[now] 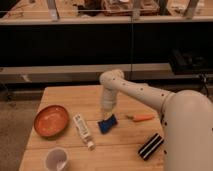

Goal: Wipe the white sponge on the table

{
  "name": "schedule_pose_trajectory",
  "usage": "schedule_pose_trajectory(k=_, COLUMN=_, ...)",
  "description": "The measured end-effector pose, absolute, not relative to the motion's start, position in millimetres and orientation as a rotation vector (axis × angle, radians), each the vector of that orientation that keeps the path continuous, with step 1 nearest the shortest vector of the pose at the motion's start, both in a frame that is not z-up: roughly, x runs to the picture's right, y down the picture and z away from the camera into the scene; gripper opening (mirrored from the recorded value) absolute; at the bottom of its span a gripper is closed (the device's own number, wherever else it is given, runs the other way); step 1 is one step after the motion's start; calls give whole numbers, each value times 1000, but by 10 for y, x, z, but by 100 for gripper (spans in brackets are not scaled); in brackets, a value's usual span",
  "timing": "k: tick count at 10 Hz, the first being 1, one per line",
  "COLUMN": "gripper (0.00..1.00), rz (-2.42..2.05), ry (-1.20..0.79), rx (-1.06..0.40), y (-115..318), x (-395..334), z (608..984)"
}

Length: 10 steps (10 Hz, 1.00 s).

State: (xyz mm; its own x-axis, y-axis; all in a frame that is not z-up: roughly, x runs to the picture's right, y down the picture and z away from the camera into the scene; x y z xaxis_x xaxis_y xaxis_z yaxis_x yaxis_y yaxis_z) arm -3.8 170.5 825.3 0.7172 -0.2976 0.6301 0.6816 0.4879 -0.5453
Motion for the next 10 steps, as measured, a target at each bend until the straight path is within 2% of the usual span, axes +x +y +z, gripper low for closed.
schedule_pose_trajectory(k=3, gripper=3, rz=-713, ry=-536, rx=-876, y=1945, x=46, z=8160)
schedule_pose_trajectory(k=6, gripper=3, rz=-806, ry=-582, rx=-839, y=1849, x=582, z=8174)
schedule_pose_trajectory(k=10, gripper=3, rz=-880, ry=-589, rx=-787, y=1589, x=1601, z=8432)
